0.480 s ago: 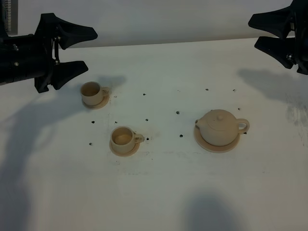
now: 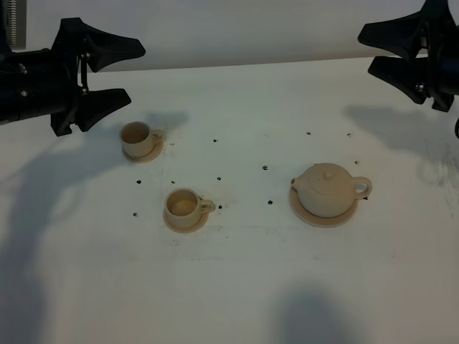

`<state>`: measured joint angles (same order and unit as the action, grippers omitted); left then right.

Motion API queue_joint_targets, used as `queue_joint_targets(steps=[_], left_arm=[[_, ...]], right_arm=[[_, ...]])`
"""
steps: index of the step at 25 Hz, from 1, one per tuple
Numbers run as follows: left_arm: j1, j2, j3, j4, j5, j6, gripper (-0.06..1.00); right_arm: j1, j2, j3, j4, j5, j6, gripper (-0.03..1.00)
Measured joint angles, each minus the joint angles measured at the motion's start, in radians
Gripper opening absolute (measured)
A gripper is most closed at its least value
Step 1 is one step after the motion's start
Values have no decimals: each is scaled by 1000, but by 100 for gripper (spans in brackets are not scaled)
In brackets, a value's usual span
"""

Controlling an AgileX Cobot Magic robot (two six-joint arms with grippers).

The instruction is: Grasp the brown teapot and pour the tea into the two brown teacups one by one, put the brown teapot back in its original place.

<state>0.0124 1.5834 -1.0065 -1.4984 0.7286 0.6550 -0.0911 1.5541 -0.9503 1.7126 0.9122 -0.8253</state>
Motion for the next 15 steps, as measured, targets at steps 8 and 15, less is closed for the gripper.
queue_joint_targets(steps=[8, 15], left_arm=[[0, 0, 0, 7, 1, 3, 76], [0, 0, -68, 113, 31, 106, 75]], right_arm=[[13, 14, -12, 16, 0, -5, 56], [13, 16, -108, -91, 31, -52, 56]])
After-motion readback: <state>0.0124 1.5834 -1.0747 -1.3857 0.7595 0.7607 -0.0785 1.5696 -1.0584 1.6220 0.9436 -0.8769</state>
